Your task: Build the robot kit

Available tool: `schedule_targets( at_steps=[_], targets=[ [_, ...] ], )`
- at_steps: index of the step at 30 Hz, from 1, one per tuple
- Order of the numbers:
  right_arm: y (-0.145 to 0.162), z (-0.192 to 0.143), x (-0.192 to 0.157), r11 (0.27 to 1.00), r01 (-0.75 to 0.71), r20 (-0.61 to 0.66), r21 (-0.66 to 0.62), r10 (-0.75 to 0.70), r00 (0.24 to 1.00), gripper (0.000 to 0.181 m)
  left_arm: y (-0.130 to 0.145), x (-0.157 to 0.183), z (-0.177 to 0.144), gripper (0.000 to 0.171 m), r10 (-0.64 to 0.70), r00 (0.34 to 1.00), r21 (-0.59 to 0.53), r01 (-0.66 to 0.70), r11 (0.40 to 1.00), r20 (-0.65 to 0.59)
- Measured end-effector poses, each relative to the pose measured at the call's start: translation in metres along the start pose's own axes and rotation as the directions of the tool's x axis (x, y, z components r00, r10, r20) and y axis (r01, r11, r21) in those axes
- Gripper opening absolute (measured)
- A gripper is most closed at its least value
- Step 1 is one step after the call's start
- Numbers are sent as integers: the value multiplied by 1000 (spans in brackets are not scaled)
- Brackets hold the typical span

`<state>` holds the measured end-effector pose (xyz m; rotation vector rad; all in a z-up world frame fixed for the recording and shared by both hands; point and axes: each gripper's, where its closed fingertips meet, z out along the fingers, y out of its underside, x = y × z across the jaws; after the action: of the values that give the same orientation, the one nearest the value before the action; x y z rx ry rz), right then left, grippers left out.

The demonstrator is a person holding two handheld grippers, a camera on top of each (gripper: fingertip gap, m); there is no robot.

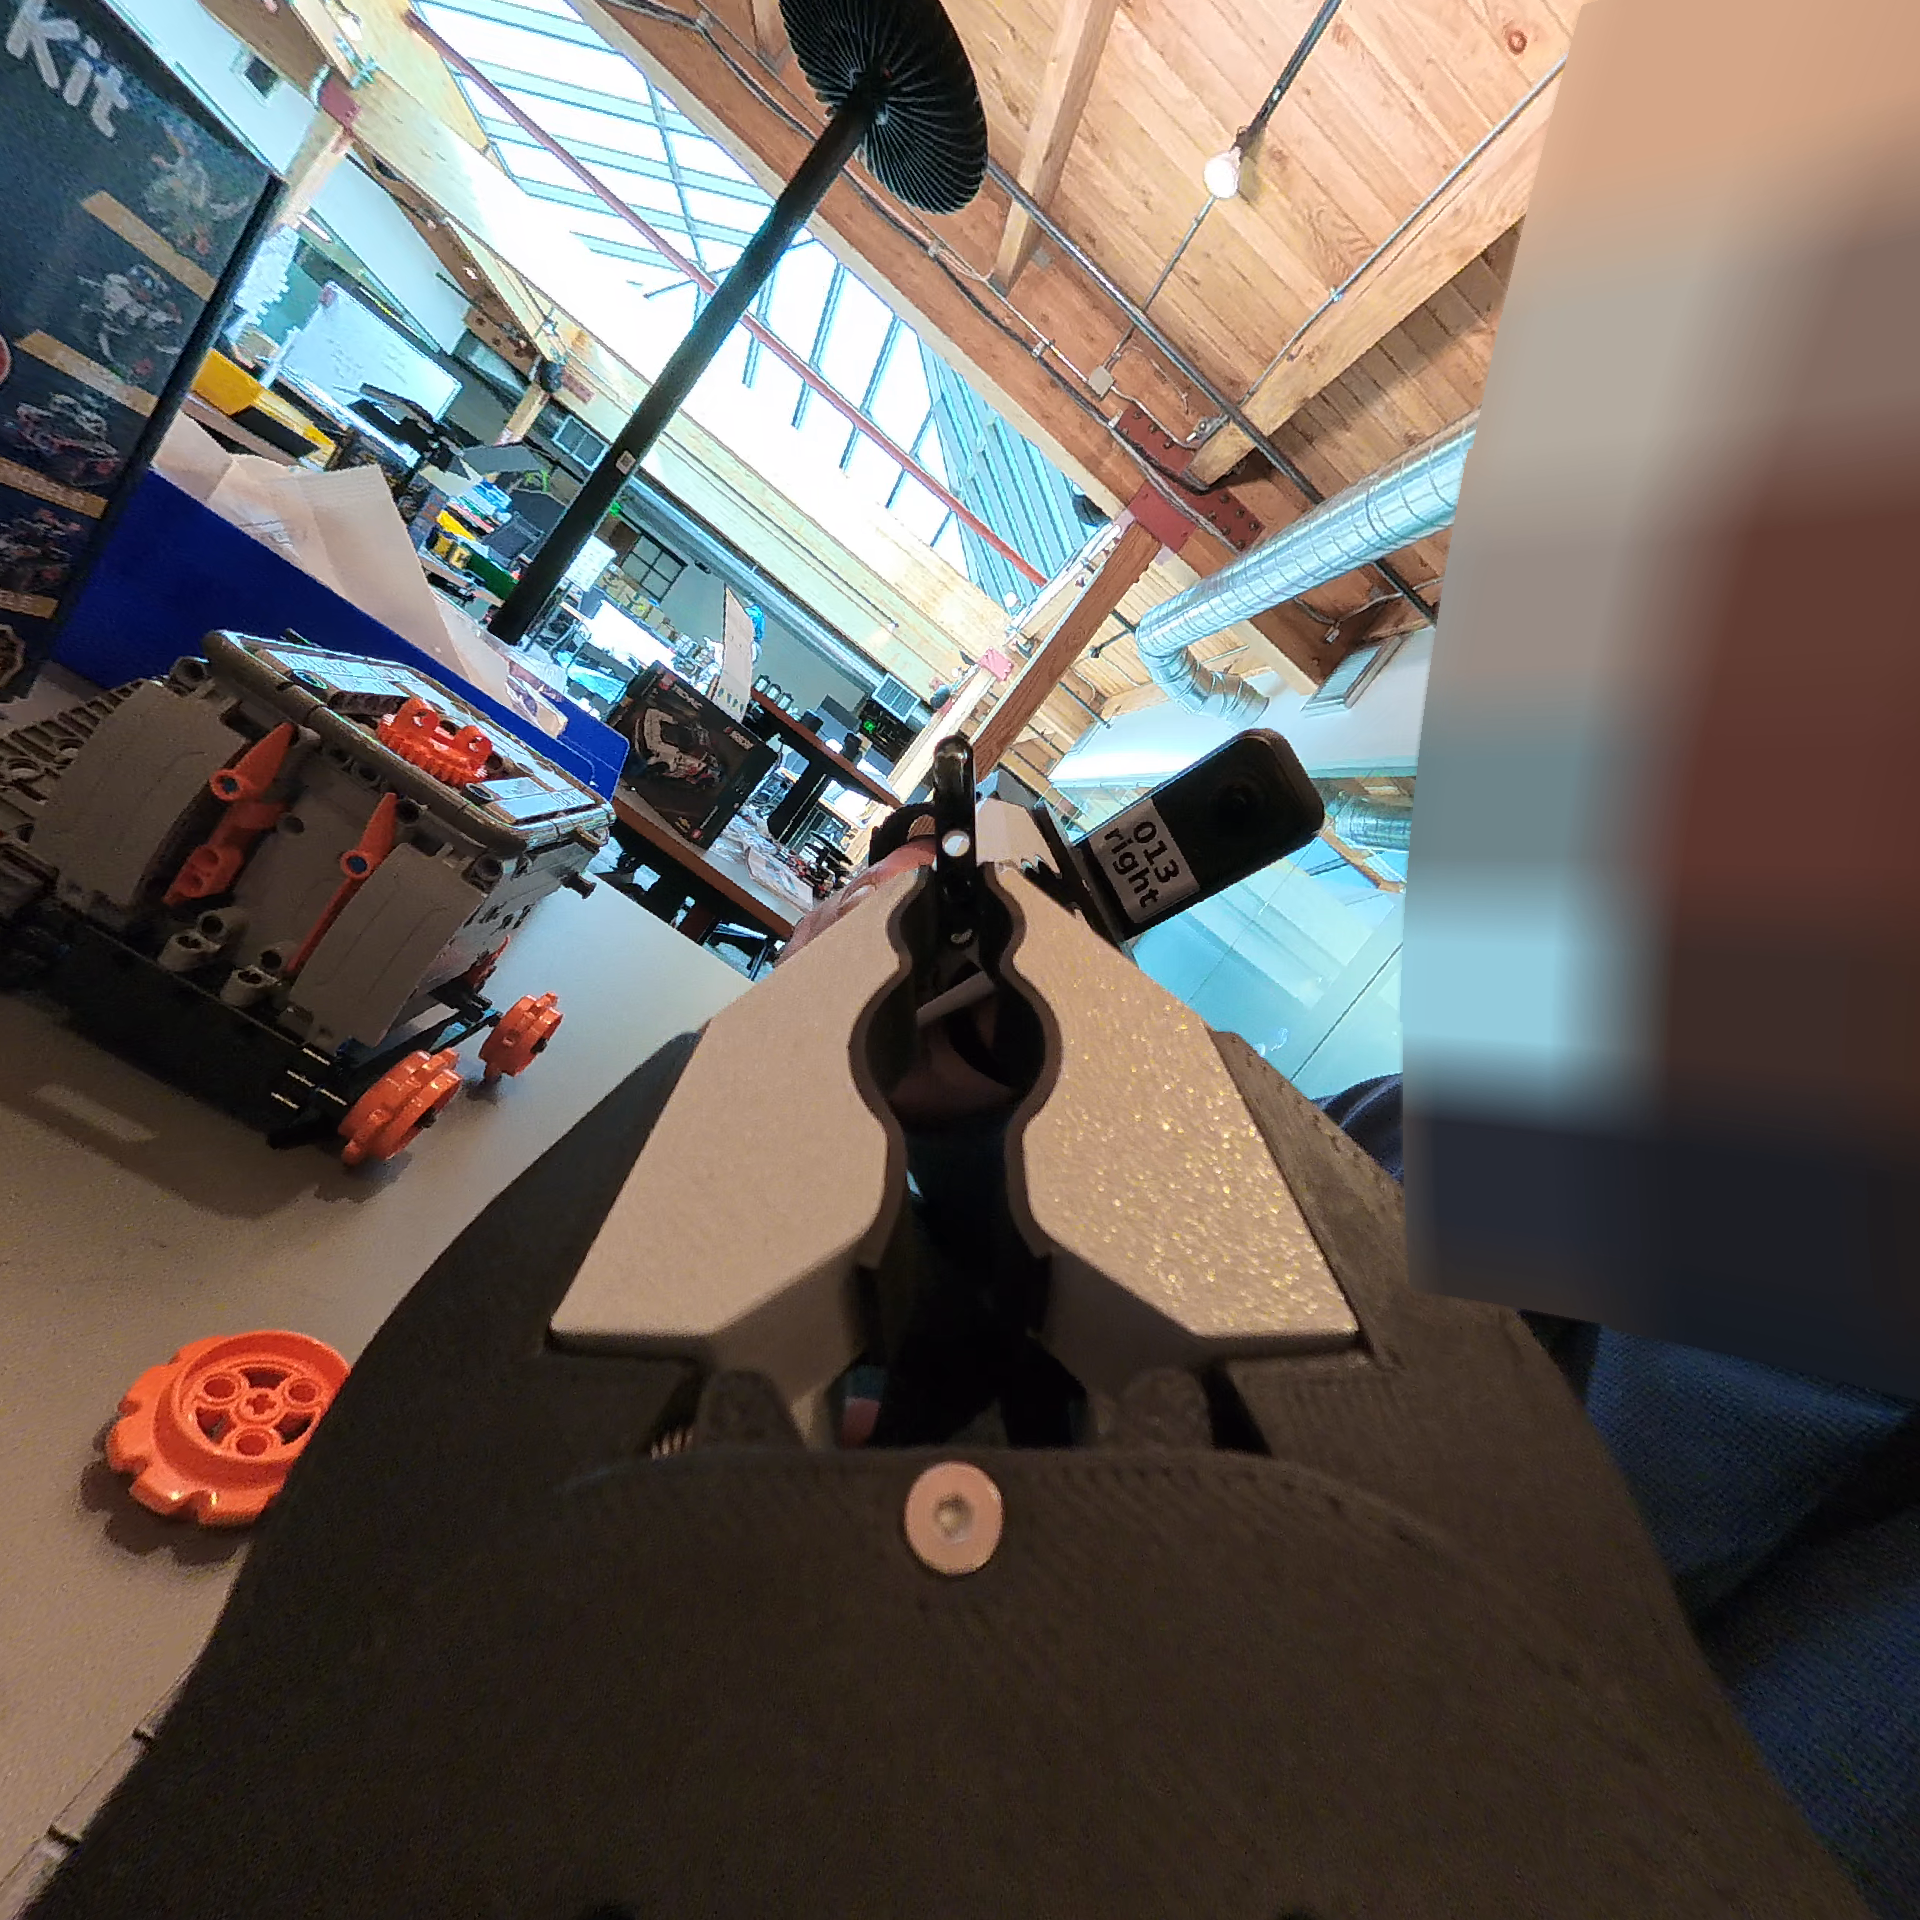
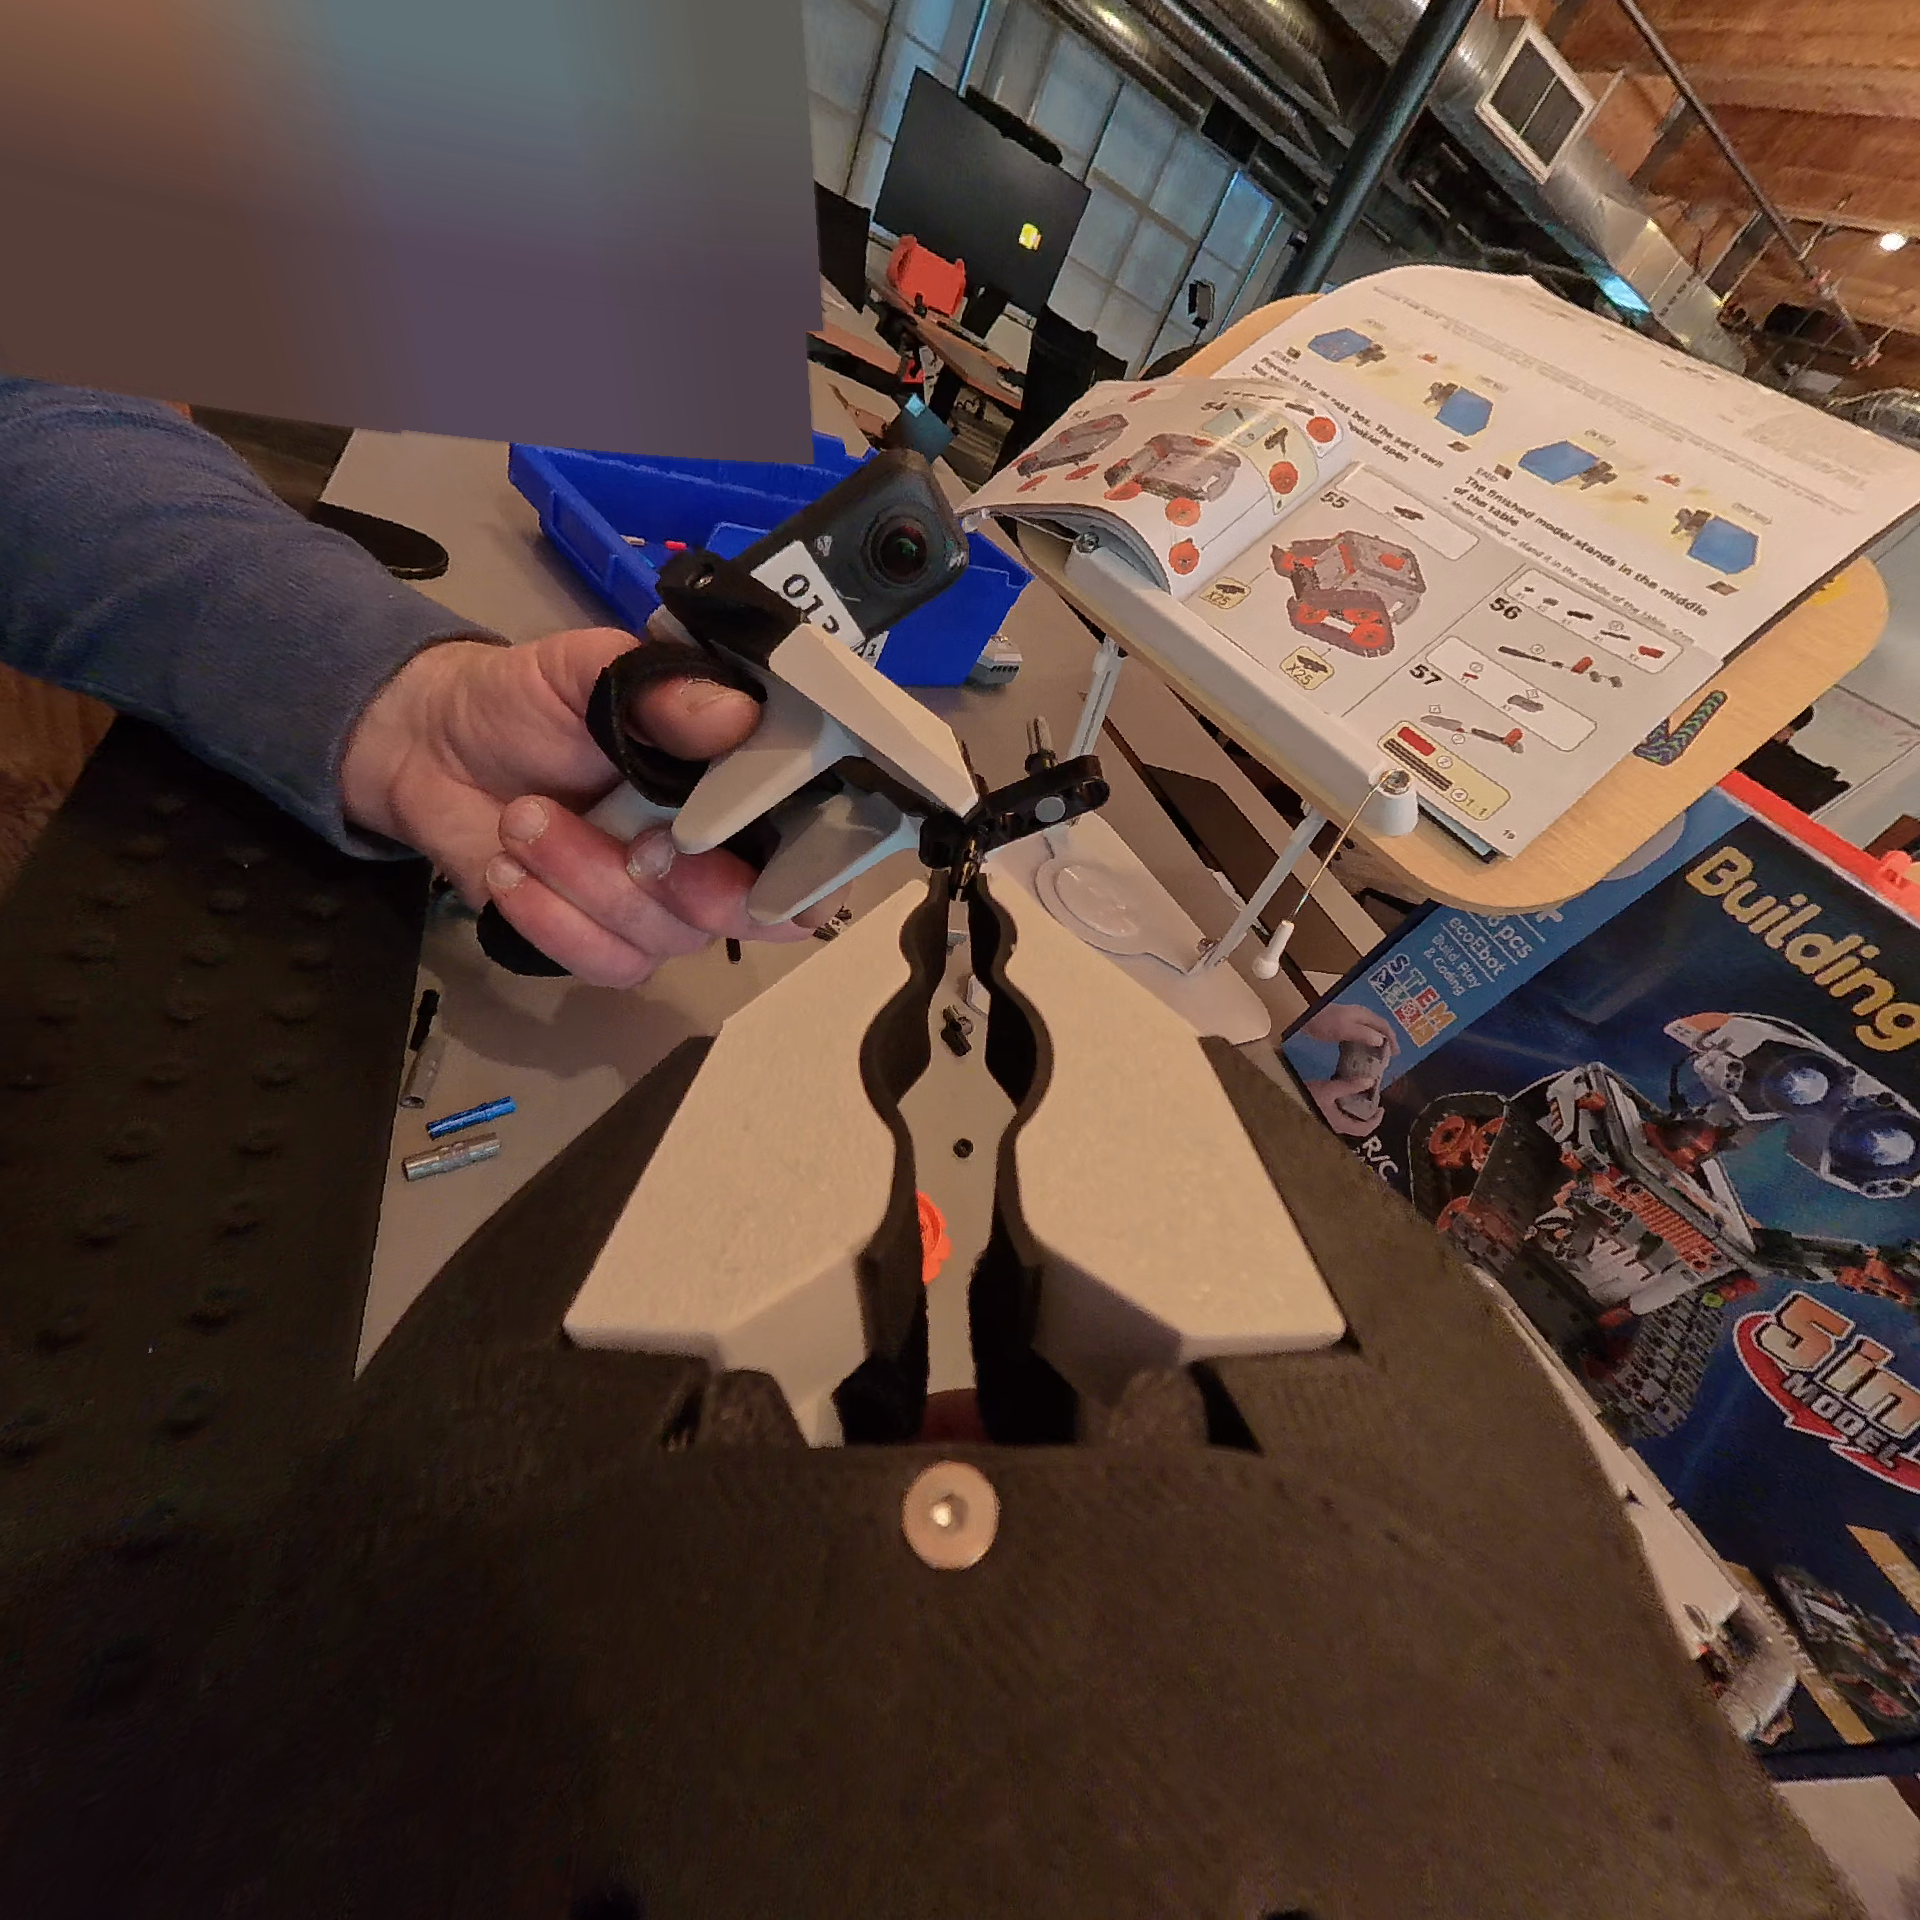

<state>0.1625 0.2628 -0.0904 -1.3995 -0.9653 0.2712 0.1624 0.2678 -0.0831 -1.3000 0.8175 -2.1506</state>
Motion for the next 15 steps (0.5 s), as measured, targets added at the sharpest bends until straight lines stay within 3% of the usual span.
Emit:
schedule_targets(
  at_steps=[15],
  targets=[
    [21,-2,-12,982,143,87,-123,-133,987,1,20,-10,-4,7,79,995,-201,-64,978,67]
  ],
)
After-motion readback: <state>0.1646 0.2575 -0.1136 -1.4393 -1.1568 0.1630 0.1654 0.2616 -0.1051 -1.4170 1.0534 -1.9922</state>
